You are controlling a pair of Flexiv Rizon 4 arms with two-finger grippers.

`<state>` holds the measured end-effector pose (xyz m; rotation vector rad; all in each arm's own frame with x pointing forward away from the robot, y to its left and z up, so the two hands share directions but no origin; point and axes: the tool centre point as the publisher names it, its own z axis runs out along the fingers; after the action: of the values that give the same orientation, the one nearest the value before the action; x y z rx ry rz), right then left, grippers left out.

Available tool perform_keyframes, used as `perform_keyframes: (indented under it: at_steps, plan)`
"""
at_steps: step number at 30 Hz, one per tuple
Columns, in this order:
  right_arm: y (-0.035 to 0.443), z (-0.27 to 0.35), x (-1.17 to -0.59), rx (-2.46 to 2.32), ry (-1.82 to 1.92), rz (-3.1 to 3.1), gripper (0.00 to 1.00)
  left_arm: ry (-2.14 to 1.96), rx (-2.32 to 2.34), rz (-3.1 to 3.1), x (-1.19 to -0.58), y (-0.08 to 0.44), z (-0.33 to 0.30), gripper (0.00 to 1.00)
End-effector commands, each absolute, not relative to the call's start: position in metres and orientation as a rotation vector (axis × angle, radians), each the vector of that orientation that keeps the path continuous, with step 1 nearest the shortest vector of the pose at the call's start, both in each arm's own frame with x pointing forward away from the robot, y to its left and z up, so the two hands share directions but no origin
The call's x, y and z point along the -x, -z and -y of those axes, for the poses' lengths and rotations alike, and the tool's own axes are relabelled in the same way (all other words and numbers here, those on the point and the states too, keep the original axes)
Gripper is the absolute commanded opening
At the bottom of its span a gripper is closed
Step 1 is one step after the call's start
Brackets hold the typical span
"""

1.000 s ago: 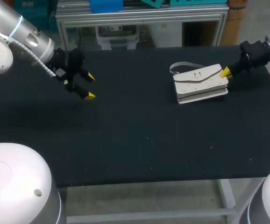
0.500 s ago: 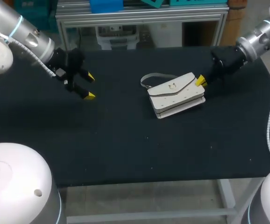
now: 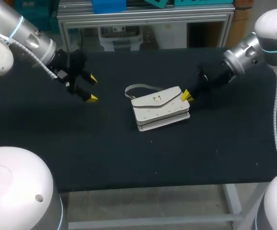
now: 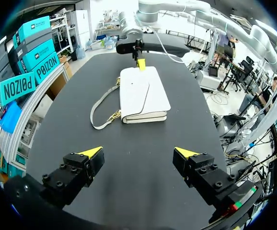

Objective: Pick up the bag, open it, inspect its contents, close it, and place it on the opposite side

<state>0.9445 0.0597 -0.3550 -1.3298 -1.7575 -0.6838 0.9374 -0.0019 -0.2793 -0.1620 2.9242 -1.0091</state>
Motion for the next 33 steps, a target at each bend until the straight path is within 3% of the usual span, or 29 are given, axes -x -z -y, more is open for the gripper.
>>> perform_keyframes:
  at_steps: [1,29,32,33]
  plan:
    - [0.357,-0.072,-0.933,1.489,0.826,1.765,0.00,1.012,0.161,-2.921,-0.937,0.280,0.002,1.00]
    - [0.377,-0.114,-0.932,1.513,0.788,1.745,0.00,1.012,0.161,-2.921,-0.937,0.280,0.002,1.00]
    - [0.373,-0.114,-0.933,1.495,0.773,1.756,0.31,1.012,0.161,-2.921,-0.937,0.280,0.002,1.00]
    - [0.372,-0.113,-0.933,1.489,0.771,1.759,0.46,1.012,0.161,-2.921,-0.937,0.280,0.002,1.00]
